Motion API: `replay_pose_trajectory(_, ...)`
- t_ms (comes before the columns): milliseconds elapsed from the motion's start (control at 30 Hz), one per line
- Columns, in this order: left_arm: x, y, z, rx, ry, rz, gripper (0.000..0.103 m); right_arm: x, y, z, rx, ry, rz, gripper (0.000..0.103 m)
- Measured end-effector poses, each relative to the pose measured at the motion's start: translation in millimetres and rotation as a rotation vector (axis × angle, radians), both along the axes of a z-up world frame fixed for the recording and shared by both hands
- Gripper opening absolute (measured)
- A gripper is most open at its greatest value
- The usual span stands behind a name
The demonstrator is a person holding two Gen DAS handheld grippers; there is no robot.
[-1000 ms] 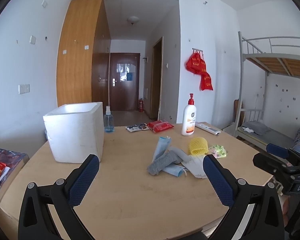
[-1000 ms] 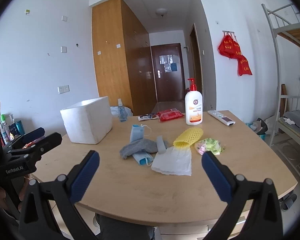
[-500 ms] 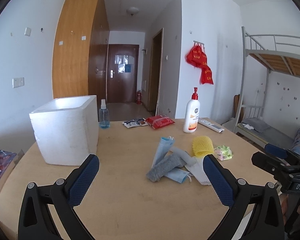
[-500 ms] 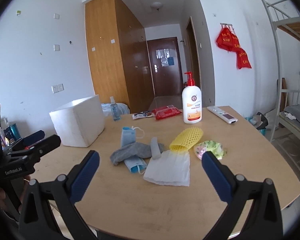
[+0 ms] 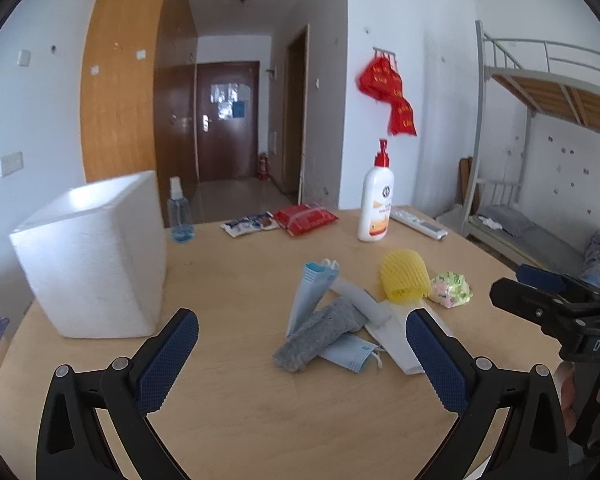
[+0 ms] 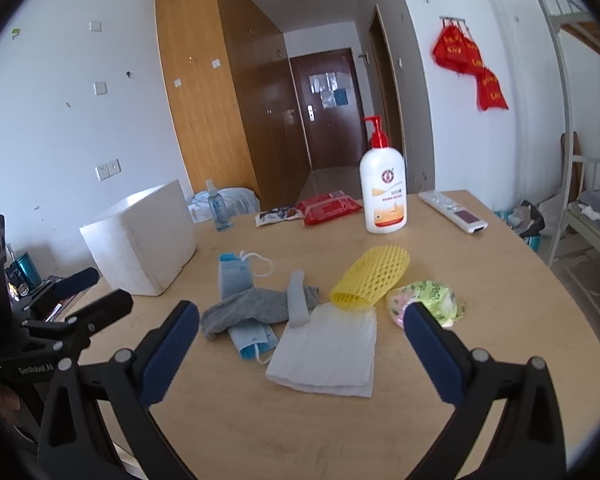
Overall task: Organize soft objects
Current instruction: 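Reach left tool to grey sock while right tool reaches yellow foam net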
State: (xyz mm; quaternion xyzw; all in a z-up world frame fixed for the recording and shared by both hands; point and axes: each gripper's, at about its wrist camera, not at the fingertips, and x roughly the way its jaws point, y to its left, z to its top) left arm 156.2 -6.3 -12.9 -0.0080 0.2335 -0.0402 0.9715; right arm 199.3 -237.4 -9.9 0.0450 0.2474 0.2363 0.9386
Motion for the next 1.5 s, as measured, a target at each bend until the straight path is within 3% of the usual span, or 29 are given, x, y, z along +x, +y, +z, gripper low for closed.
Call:
replay_pose_trajectory(633,77,-8,-43,-0.013,0.213,-0.046,0.103,79,-3,-20,-0.045,0.132,-0.041,0.103)
replay_pose_trajectory(933,104,-7,-65,-0.022,0.347,-0.068,0.083,106,10,-28,-0.087,0.181,-0.021,0.103)
replay_pose_trajectory(1100,113,-1,-77,-0.055,0.41,-0.065,0.064,120,16,-31,-0.119,0.212,-0.04,0.103)
replay_pose_trajectory(1500,107,-2,-80,-0.064,0.421,-0.095,0.025,142,16,-38,-0.149,0.281,-0.061,0.103)
